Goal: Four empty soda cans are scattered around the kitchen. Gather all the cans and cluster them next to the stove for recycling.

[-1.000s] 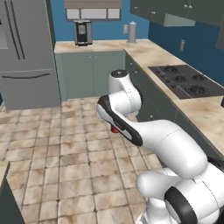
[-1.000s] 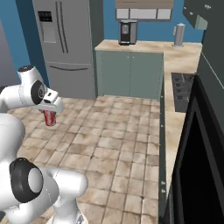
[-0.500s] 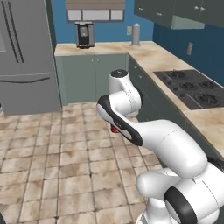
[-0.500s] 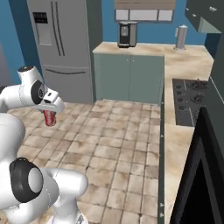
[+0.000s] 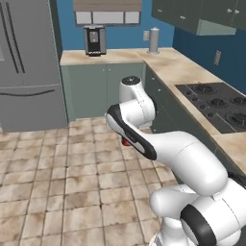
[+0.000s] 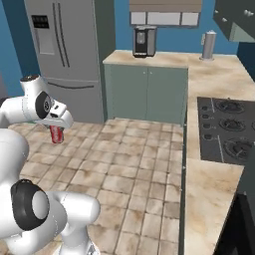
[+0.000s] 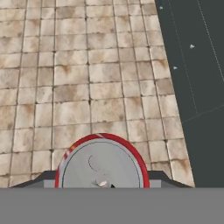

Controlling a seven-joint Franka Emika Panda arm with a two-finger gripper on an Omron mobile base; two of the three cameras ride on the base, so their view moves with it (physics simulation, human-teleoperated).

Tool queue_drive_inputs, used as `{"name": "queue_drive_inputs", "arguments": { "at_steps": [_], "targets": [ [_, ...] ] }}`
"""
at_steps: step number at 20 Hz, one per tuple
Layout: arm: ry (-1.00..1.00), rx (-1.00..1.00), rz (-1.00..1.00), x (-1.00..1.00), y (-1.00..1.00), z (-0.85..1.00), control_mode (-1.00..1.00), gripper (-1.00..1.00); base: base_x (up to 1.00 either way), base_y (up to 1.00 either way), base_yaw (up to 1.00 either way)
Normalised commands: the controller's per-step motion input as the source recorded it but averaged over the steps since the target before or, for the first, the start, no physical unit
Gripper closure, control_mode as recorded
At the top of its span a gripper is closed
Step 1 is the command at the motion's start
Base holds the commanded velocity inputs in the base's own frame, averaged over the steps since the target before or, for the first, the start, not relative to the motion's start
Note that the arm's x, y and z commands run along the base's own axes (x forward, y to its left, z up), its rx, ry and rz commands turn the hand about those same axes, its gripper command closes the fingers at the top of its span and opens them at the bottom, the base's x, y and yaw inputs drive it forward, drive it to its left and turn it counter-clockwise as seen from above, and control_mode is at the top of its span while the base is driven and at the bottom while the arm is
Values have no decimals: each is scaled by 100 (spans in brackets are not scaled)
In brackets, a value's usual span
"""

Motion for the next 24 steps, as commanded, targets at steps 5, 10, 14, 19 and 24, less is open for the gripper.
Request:
{"name": "queue_drive_inputs", "arguments": {
  "at_steps": [5,10,14,19,24],
  "targets": [
    [0,0,0,0,0,0,100,100,58,-29,1],
    [0,0,0,0,0,0,100,100,54,-28,0],
    [0,0,0,0,0,0,100,100,47,-29,1],
    [0,0,0,0,0,0,100,100,20,-27,2],
    [0,0,0,0,0,0,100,100,-2,-3,-16]
  ]
}}
